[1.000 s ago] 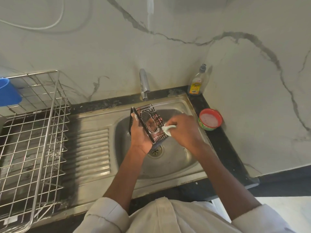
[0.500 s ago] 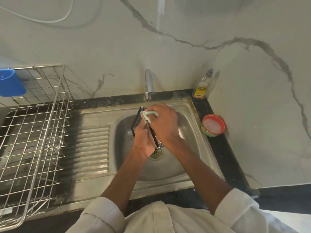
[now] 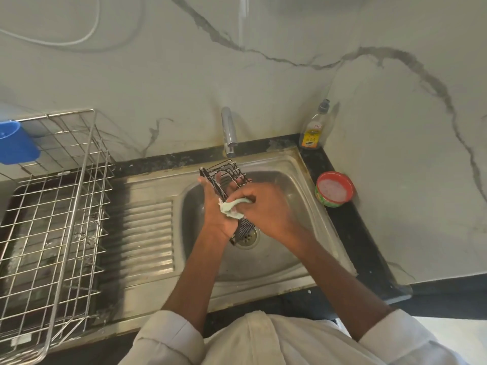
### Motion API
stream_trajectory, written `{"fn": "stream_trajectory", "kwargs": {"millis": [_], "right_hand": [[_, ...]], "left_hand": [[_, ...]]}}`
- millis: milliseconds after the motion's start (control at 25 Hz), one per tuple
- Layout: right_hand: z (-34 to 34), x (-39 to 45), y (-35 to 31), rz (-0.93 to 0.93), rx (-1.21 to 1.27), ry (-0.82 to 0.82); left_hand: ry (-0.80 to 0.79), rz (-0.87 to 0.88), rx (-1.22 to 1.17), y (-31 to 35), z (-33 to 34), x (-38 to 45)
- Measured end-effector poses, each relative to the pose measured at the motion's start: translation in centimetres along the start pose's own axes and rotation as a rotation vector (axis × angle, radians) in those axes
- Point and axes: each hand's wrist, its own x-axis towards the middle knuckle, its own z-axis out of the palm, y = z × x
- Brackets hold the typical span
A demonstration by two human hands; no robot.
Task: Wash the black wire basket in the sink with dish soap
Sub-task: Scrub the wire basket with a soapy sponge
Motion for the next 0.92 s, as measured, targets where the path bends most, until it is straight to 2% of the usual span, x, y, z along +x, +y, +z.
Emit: {"fn": "stream_trajectory", "kwargs": {"millis": [120, 280, 320, 440, 520, 600, 680, 800, 920], "right_hand": [[-0.9, 0.6, 1.3, 0.104, -0.293, 0.085], [-1.2, 0.0, 0.1, 0.050, -0.068, -0.132], [-0.9, 0.3, -0.6, 0.022, -0.084, -0.109], [0.0, 3.1, -2.2, -0.010, -0.213, 0.110], [0.4, 4.6, -2.5, -0.039, -0.157, 0.224], [0.5, 5.0, -2.6, -0.112, -0.096, 0.140], [0.2, 5.0, -2.5, -0.124, -0.155, 0.054], [-1.2, 6.4, -1.8, 0.006, -0.275, 0.180], [-1.7, 7.2, -1.1, 0.037, -0.331, 0.218]], "left_hand": [[-0.016, 0.016, -0.006, -0.5, -0.9, 0.6], [-0.078, 0.014, 0.022, -0.2, -0.7, 0.2], [-0.090, -0.003, 0.068, -0.4, -0.6, 0.0], [-0.083, 0.012, 0.151, -1.8, -0.3, -1.1], [-0.108, 0.002, 0.146, -1.9, -0.1, -1.4], [-0.105, 0.004, 0.141, -1.5, -0.2, -1.3], [-0.097, 0.006, 0.147, -1.3, -0.4, -1.2], [-0.148, -0.034, 0.171, -1.9, -0.5, -1.5], [-0.177, -0.055, 0.209, -2.0, -0.3, -1.3]]}}
